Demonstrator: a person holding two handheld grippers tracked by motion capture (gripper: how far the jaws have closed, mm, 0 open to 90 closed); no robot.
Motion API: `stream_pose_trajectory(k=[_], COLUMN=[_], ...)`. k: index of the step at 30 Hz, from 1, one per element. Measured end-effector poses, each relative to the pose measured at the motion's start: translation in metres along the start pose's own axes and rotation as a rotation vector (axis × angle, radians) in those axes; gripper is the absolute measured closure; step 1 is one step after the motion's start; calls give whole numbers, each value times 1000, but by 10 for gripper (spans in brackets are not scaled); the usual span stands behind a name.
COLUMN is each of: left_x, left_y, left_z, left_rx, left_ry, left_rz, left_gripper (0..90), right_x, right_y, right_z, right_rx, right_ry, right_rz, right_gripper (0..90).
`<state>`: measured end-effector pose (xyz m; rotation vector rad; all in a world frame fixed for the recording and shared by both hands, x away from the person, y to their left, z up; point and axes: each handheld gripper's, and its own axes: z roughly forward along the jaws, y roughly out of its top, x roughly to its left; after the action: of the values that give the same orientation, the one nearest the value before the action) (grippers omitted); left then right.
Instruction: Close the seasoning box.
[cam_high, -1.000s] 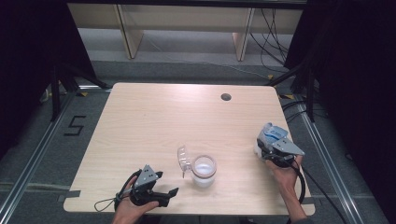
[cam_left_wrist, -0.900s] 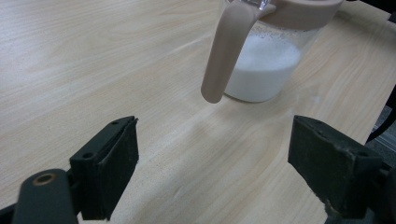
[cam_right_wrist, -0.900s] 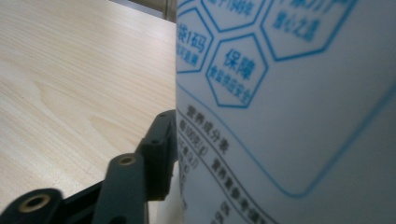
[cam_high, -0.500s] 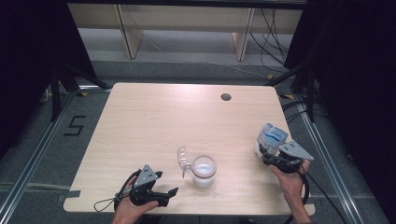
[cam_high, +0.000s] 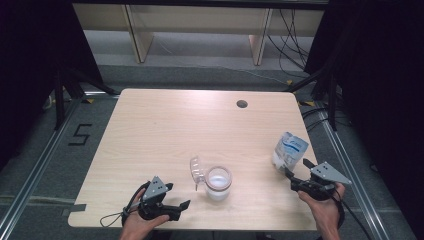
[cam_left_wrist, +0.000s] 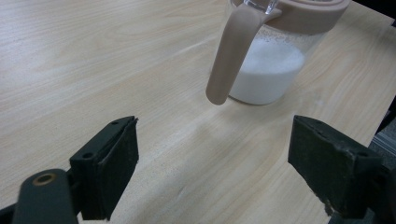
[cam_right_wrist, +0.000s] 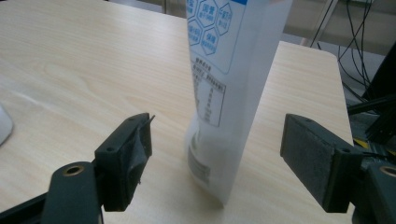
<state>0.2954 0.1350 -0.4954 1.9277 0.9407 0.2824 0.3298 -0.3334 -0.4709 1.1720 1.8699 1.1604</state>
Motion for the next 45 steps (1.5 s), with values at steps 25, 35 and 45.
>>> stream_pose_trajectory(k=[25, 35, 45], left_x=[-2, -6, -11], left_y=[10, 26, 38], left_z=[-4, -11, -16], left_rx=[-30, -71, -99], left_ry=[-42, -43, -52], left_rz=[-32, -9, 111], left_gripper=[178, 306, 779], right_x=[27, 27, 31], right_y=[-13, -15, -16], right_z=[-27, -28, -28], right_rx=[83, 70, 88], right_ry=[62, 75, 99], right_rz=[-37, -102, -94], right_gripper=[232, 235, 241])
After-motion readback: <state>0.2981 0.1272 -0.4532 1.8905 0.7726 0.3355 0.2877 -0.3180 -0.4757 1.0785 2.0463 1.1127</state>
